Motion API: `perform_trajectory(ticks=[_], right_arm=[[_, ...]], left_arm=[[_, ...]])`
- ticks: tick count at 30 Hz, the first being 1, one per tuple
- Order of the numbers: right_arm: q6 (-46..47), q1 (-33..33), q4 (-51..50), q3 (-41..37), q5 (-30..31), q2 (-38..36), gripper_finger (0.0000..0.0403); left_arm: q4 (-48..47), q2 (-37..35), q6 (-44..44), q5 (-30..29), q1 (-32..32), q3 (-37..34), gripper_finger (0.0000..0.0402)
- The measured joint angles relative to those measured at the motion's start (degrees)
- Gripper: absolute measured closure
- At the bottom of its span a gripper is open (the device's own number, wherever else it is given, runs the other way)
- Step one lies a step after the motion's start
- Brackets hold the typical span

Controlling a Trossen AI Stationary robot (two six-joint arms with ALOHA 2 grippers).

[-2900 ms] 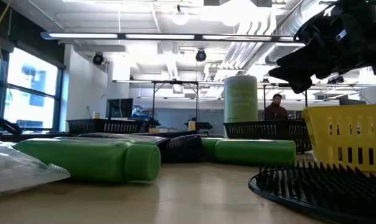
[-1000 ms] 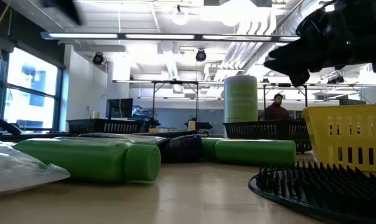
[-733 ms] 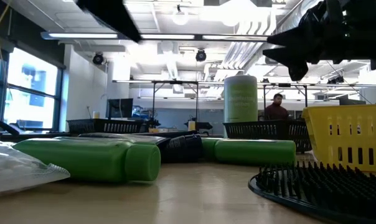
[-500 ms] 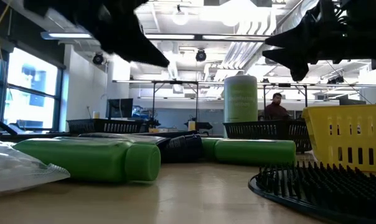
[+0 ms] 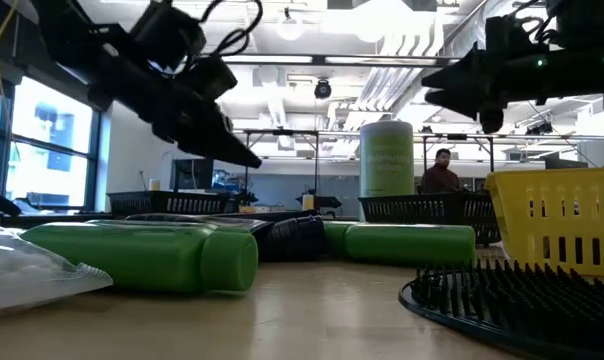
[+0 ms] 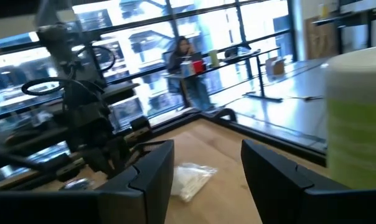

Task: Pick & Place Travel size toiletries
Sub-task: Put the shampoo bottle into the top right black bin

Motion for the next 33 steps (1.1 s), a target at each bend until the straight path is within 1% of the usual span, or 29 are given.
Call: perform_trajectory(ticks=[4,6,8,11,14,19,24,27,33], right_arm=[[-0.33,-0.01,0.00,0.00,4.24,0.00,0.0224],[-0.68,-0.01,0.00,0.00,5.80,0.00,0.0224],[-0.68,-0.01,0.00,0.00,6.05,0.00,0.0224],[-0.10,0.01,-0.02,0.00,5.67,0.00,0.0224],[0.02,0.01,-0.01,0.00,5.71,0.00,0.0224],[-0.07,0.01,-0.02,0.00,5.68,0.02,0.0224],[-0.13,0.00,-0.01,0.00,5.75,0.00,0.0224],[0.39,0.01,0.00,0.00,5.84,0.00,0.0224],[5.67,0.01,-0.01,0.00,5.84,0.01,0.0224]], left_arm=[[1.62,-0.25,1.62,3.15,2.62,-2.09,0.0401],[3.53,-1.80,2.45,5.54,3.93,-3.15,0.0401],[4.50,-3.90,3.00,8.04,5.22,-3.42,0.0401],[2.28,-8.34,3.60,11.06,7.73,-3.52,0.0401],[-3.85,-12.95,4.16,13.40,10.25,-3.54,0.0401],[-13.46,-19.62,8.98,13.72,12.28,-3.54,0.0401],[-14.98,-24.23,9.83,13.71,12.74,-3.52,0.0401],[-15.81,-26.73,11.90,13.92,12.61,-3.52,0.0401],[-19.68,-29.72,15.33,13.98,12.61,-3.52,0.0401]])
